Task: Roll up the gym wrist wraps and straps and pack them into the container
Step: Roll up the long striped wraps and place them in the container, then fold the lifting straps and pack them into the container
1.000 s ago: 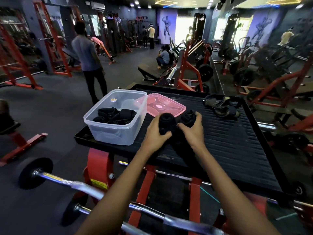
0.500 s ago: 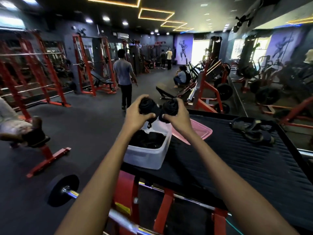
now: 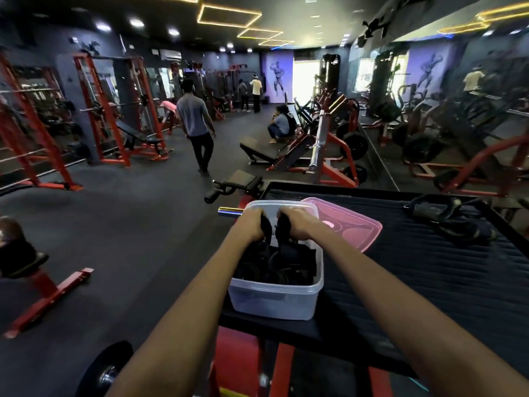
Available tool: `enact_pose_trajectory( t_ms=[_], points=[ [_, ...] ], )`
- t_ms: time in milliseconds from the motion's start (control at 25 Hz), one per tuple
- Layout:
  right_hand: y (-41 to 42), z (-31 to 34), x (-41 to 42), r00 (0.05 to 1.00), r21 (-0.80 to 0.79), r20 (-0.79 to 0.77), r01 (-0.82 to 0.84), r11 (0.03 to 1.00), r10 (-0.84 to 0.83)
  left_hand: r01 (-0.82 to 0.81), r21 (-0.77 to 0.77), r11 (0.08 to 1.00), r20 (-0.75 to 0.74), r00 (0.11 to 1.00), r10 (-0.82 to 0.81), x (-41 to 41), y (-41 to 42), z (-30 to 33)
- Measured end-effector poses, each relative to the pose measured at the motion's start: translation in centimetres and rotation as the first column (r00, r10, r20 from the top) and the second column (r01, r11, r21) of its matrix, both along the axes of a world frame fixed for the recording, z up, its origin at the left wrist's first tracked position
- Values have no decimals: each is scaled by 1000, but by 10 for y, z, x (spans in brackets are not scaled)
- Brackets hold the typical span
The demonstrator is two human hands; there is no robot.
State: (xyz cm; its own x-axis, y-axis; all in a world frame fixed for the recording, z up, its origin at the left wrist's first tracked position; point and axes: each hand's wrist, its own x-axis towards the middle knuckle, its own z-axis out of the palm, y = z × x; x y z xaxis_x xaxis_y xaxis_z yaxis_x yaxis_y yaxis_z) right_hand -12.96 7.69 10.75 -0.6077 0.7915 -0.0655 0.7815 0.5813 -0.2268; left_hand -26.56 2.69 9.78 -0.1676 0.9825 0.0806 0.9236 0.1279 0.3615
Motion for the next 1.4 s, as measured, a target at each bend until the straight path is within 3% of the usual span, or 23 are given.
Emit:
enact_pose_trajectory(
  t_ms=[280, 480, 600, 680, 800, 920, 1080, 1200, 1400],
  points=[
    [3, -1, -9, 980, -68, 197, -1, 998, 14, 27, -310, 950, -129, 989, -71, -2, 11, -5],
    [-9, -5, -4, 996, -152, 77, 49, 987, -38, 27, -297, 954, -238, 966, -101, 4, -1, -6],
    [-11, -12, 1, 987, -110, -106, 111, 988, -123, 37, -262, 964, -80, 995, -60, 4, -6, 0],
    [-14, -15, 3, 940, -39, -299, 160, 986, -165, 40, -120, 992, 90, 995, -30, 5, -13, 4],
    [-31, -9, 12, 733, -67, -646, 225, 972, -214, -34, 163, 986, 412, 910, -37, 17, -34, 11],
    [-56, 1, 32, 468, -191, -841, 213, 958, -272, -154, 297, 942, 711, 695, -111, 45, -59, 19],
    [-79, 9, 76, 279, -224, -920, 203, 953, -276, -151, 381, 912, 769, 600, -221, 95, -69, 22],
    [-83, 3, 115, 246, -226, -926, 243, 943, -286, -108, 395, 912, 788, 550, -277, 138, -68, 20],
    [-72, -20, 199, 231, -269, -902, 360, 893, -365, 8, 287, 958, 795, 557, -243, 224, -47, 1]
  ],
)
